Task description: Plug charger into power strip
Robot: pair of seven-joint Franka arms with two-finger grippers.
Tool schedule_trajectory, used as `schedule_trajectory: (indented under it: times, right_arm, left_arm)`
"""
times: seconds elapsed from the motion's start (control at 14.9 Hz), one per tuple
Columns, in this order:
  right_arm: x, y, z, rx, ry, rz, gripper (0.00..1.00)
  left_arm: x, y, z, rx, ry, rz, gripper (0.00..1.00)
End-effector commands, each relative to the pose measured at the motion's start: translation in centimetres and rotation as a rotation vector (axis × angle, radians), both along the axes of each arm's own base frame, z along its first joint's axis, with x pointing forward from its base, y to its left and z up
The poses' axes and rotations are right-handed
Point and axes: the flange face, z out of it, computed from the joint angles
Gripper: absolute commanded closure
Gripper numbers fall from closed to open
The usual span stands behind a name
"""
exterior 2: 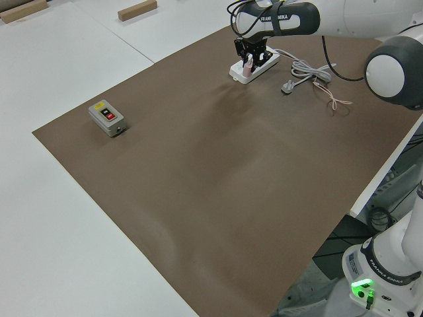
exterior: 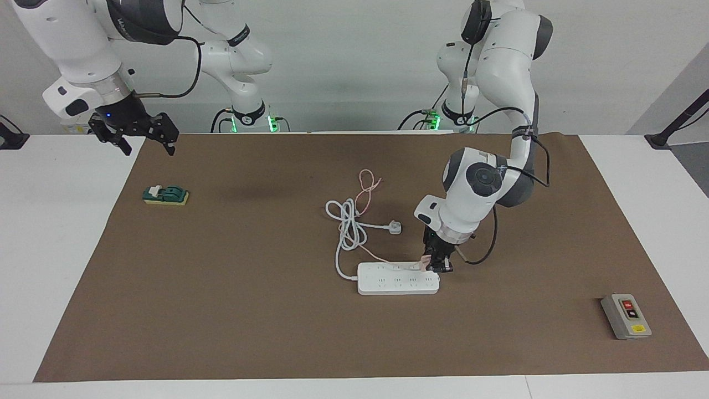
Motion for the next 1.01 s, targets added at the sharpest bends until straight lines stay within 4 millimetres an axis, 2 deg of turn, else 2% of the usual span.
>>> schedule_trajectory:
  times: [0.0, 0.13, 0.2, 0.27, 0.6, 0.67, 0.74, 0.8, 0.94]
  right_arm:
    - [-0.3, -0.7, 0.1, -0.007, 0.017, -0.01, 0.0]
    - [-0.3, -0.6, 0.1, -0.007, 0.017, -0.009, 0.0]
    - [-0.3, -0.5, 0.1, -0.007, 0.017, -0.007, 0.0]
    - [-0.3, -0.5, 0.1, -0.007, 0.017, -0.005, 0.0]
    - [-0.3, -0.5, 0.1, -0.007, 0.017, -0.005, 0.0]
    - [-0.3, -0.5, 0.1, -0.007, 0.017, -0.005, 0.0]
    - [-0.3, -0.4, 0.1, -0.007, 0.017, -0.004, 0.0]
    - [-0.3, -0.4, 0.1, -0.007, 0.017, -0.004, 0.0]
    - [-0.3, -0.4, 0.1, -0.007, 0.017, -0.005, 0.0]
  left_arm:
    - [-1.5, -1.1, -3.3, 0.001, 0.056, 0.041, 1.0]
    - [-1.7, -1.1, -3.6, 0.001, 0.051, 0.038, 0.97]
    - [-1.7, -1.0, -3.6, 0.001, 0.05, 0.038, 0.84]
    - [-1.6, -1.0, -3.5, 0.0, 0.048, 0.04, 0.77]
    - [-1.3, -0.9, -2.9, 0.003, 0.051, 0.041, 0.73]
    - [-1.3, -1.0, -2.8, 0.003, 0.053, 0.039, 0.65]
    - [-1.2, -0.8, -2.8, 0.002, 0.055, 0.04, 0.49]
    - [-1.1, -0.6, -2.4, 0.001, 0.056, 0.039, 0.0]
    - [-0.6, 0.0, -0.8, -0.001, 0.072, 0.049, 0.0]
